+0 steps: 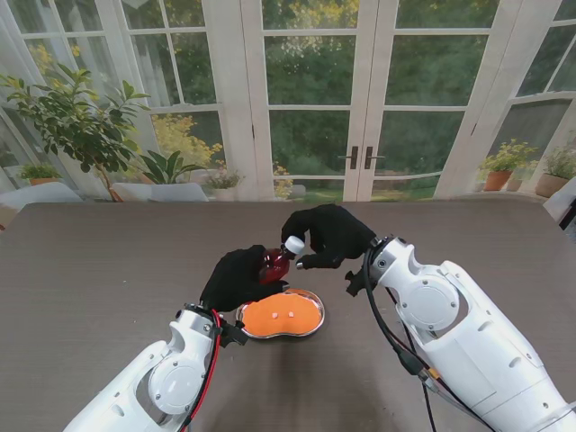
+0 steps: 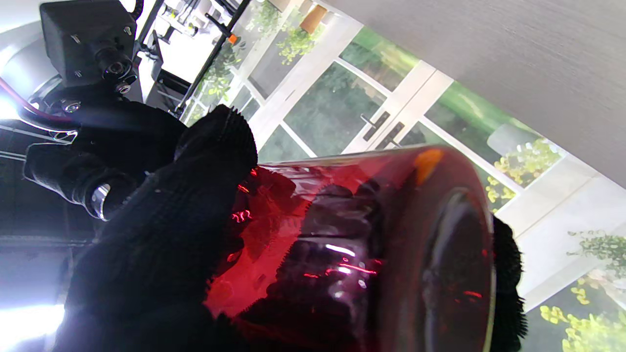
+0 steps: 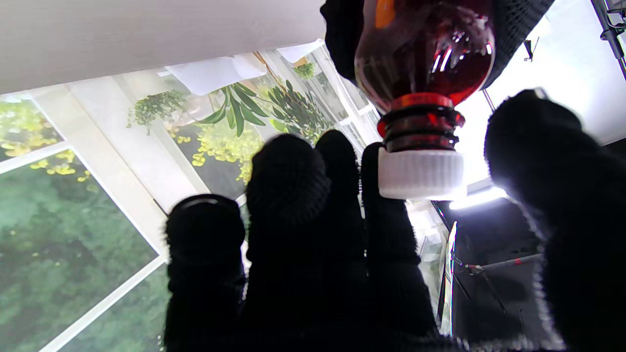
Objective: Collect the cotton balls from the tray into a sample bottle
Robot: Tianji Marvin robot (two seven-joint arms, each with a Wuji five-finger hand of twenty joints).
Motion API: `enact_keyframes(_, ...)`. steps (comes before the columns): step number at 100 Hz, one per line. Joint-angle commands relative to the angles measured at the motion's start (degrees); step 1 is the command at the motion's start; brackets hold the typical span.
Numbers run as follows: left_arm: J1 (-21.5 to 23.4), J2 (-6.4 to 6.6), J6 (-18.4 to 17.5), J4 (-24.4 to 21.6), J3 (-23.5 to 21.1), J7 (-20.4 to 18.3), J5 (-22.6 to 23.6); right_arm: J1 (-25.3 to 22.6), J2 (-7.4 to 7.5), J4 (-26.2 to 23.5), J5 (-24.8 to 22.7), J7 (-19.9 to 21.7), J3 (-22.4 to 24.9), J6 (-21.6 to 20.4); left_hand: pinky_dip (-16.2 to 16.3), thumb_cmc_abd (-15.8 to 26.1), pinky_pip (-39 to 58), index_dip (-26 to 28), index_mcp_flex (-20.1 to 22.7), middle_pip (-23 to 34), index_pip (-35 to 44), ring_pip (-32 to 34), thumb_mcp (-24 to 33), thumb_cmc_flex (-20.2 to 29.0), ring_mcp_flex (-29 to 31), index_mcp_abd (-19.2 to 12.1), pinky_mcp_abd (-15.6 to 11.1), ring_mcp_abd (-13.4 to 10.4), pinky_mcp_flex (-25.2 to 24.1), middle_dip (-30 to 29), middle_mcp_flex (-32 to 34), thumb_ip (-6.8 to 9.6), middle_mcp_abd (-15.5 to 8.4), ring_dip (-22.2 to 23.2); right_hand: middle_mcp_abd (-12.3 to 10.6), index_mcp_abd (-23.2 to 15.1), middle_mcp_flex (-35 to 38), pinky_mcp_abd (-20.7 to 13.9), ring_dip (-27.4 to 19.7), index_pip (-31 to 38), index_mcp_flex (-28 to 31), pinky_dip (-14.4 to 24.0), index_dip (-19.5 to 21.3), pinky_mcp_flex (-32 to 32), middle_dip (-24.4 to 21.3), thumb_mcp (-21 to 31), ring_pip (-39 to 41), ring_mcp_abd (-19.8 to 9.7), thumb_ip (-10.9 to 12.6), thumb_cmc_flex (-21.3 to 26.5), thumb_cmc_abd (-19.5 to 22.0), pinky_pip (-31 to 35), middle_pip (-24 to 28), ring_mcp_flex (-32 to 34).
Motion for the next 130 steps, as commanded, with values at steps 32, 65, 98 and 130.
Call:
enact_keyframes(32,0.1,-0.12,0.1,-0.1,0.1,-1.2,-0.2,0.2,-0.16,-0.5,1.3,0.9,-0.6,1.1,0.3,19.8,2.3,0.7,6.5,1.4,17.4,3.6,15.3,16.2,2.5,-12.2,-3.1,1.1,-0.4,1.6,3.0,2.13,-3.5,0.9,1.3,-2.4,1.0,1.1,0.3,0.6,5.3,1.6,1.0,-0.1,-0.5,-0.4,0.9,1.7,2.7,1.1,6.9,0.9,0.5,2.4)
enact_keyframes(65,0.1,-0.11,0.1,-0.1,0.1,-1.2,-0.2,0.3,-0.31,-0.3,1.8,0.7,-0.9,1.3,0.3,19.8,2.3,0.7,6.4,1.4,17.4,3.6,15.2,16.2,2.4,-12.3,-3.1,1.0,-0.5,1.5,3.0,2.12,-3.6,0.8,1.4,-3.2,4.0,1.7,0.4,9.8,6.2,1.3,-6.9,1.2,0.1,-1.5,4.0,1.8,-6.6,7.2,7.4,1.6,0.7,2.5)
enact_keyframes(98,0.1,-0.14,0.0,0.0,0.1,-1.1,-0.2,0.2,-0.72,0.2,1.8,-0.8,-1.2,1.2,0.3,19.7,2.3,0.7,6.5,1.4,17.4,3.6,15.2,16.2,2.5,-12.3,-3.1,1.0,-0.5,1.6,2.9,2.13,-3.6,0.8,1.0,-1.8,8.9,1.5,1.5,19.3,6.7,0.4,-10.0,4.4,3.1,-1.5,8.6,0.4,-6.5,12.7,7.7,2.5,1.7,2.7)
enact_keyframes(130,0.2,-0.13,0.0,0.0,0.0,-1.1,-0.2,0.0,-1.26,0.0,2.2,-2.6,-0.8,2.2,0.3,19.7,2.3,0.6,6.5,1.4,17.5,3.6,15.3,16.2,2.5,-12.2,-3.1,1.1,-0.4,1.6,3.0,2.11,-3.5,0.8,1.0,-2.0,10.4,1.6,1.8,21.0,7.7,0.0,-10.0,5.7,3.7,-1.3,10.9,0.5,-5.1,13.3,12.0,3.2,2.4,2.6)
